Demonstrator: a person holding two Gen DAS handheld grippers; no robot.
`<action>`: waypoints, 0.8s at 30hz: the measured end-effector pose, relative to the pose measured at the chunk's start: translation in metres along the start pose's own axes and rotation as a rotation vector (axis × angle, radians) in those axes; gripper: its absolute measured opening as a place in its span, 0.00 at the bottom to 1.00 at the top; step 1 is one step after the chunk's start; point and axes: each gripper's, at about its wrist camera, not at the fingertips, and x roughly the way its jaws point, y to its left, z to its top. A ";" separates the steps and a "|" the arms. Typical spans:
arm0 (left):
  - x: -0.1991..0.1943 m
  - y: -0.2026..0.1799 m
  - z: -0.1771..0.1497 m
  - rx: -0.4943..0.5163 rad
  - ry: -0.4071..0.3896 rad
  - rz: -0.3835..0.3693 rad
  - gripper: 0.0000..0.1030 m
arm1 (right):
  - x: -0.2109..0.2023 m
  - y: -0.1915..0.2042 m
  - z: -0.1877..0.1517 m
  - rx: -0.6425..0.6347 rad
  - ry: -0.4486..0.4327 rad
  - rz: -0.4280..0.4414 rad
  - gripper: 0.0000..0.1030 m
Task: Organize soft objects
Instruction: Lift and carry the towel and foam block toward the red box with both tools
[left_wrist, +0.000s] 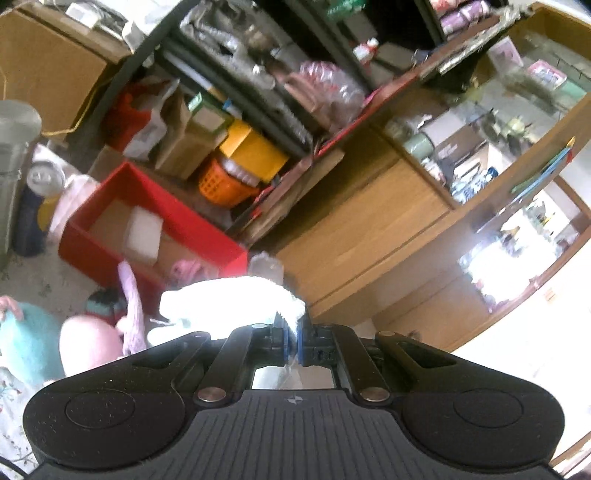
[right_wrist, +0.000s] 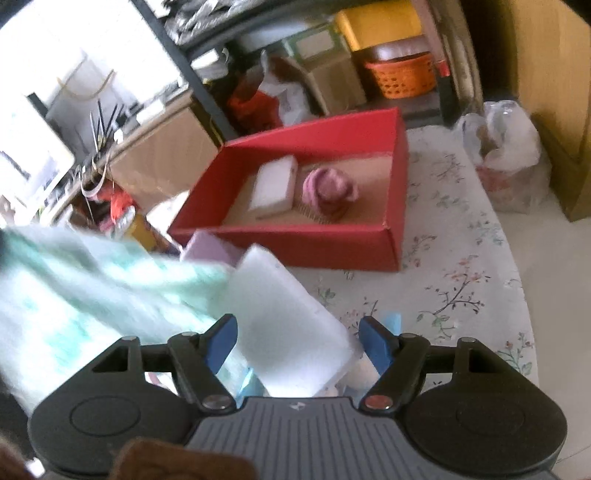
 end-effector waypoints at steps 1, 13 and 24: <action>-0.002 0.000 0.002 -0.001 -0.007 -0.005 0.00 | 0.003 0.000 -0.001 -0.004 0.006 0.003 0.43; -0.020 0.010 0.008 -0.037 -0.044 -0.033 0.00 | 0.021 0.051 -0.012 -0.417 0.022 -0.046 0.52; -0.052 0.024 0.023 -0.082 -0.135 -0.049 0.00 | -0.005 0.043 -0.003 -0.348 -0.074 -0.027 0.32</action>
